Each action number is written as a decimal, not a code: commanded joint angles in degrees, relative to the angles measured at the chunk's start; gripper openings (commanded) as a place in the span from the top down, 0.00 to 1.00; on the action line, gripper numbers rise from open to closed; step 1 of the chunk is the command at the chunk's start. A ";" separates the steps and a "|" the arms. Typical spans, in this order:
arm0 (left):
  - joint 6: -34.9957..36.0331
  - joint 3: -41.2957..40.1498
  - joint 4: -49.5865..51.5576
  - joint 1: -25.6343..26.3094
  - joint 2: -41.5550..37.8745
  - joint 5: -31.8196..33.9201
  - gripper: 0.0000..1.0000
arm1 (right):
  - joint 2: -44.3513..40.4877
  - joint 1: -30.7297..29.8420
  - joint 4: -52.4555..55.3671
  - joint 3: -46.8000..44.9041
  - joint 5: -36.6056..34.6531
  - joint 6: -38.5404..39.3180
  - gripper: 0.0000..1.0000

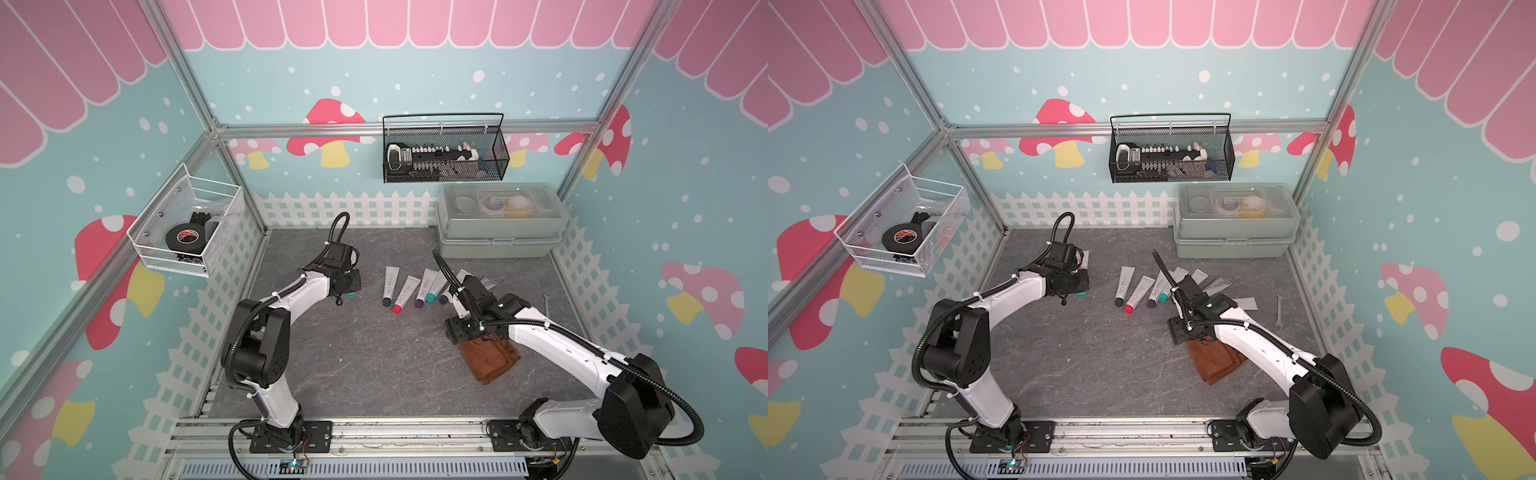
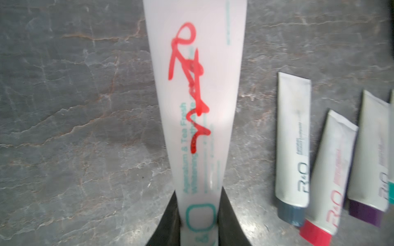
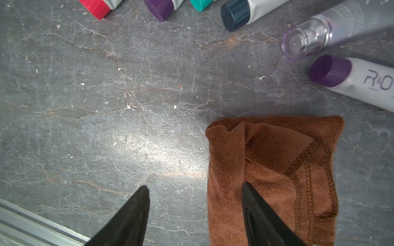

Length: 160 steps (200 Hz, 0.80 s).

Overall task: Wipe the surface of the toothpaste tube
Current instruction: Pick up the toothpaste from the center of the board, then place the toothpaste at the center of the board.

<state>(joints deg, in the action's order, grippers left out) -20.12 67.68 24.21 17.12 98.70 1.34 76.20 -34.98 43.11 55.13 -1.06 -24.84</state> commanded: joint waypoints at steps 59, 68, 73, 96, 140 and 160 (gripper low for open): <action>0.72 -7.43 -3.97 17.35 -10.84 -1.71 0.78 | -0.86 -0.14 1.30 -0.29 -8.20 -1.41 0.32; 0.81 -7.99 -4.08 20.07 -11.09 -1.41 0.78 | -1.43 0.08 1.33 -0.25 -8.83 -1.68 0.32; 0.72 -8.34 -4.11 21.48 -11.07 -1.10 0.78 | -1.85 0.25 1.30 -0.32 -9.09 -1.77 0.32; 0.62 -9.65 -4.31 27.08 -10.31 -0.14 0.78 | -4.76 1.20 1.44 -0.66 -10.63 -2.27 0.32; 0.87 -11.03 -4.47 34.30 -5.77 0.14 0.78 | -9.34 2.79 1.91 -1.72 -12.65 -3.17 0.32; 1.28 -11.35 -5.90 37.46 -2.95 -1.22 0.78 | -9.91 3.07 1.90 -2.01 -12.73 -3.29 0.32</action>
<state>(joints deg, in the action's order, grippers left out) -20.08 56.99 21.06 51.53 93.03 0.25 67.00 -32.38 43.51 54.61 -12.27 -27.35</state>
